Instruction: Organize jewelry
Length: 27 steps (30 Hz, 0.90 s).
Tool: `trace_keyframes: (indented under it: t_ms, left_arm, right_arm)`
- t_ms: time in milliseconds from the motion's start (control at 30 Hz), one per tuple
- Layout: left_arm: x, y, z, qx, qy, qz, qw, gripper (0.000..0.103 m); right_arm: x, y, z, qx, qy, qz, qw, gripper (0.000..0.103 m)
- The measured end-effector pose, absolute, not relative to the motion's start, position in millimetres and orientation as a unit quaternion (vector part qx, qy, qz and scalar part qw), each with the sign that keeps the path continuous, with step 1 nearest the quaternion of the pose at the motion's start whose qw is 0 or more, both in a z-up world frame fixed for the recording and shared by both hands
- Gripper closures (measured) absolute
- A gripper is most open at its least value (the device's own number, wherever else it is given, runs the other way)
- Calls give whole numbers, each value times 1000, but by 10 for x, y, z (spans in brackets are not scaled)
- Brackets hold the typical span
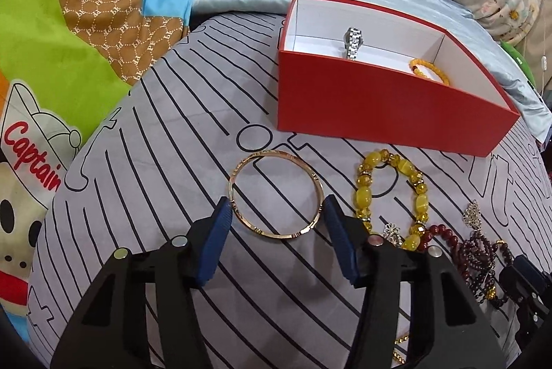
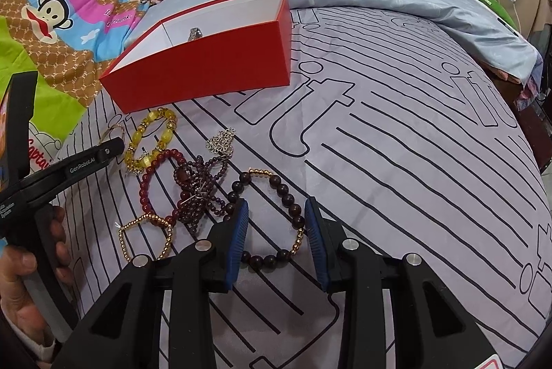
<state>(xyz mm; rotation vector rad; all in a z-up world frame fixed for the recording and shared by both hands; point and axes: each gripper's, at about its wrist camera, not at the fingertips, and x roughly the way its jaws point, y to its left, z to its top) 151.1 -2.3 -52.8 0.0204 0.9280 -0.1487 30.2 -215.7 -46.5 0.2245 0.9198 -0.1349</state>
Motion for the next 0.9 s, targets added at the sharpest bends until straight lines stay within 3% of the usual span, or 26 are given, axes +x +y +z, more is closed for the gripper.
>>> trace_keyframes:
  t_ms: [267,400,900]
  left_arm:
    - [1408,29,-432,-6,447,-83,891,50]
    - [1331,52,-389,-10,446,-87,891,50]
    - [992,74,-154,-13,432,-112,895,51]
  right_arm:
    - [325,-2191,-491,106,443,-67,888,84]
    - [319,-2239,-500,107,442,-75,887,96]
    - [126,-2221,-100,117,397,-68,908,96]
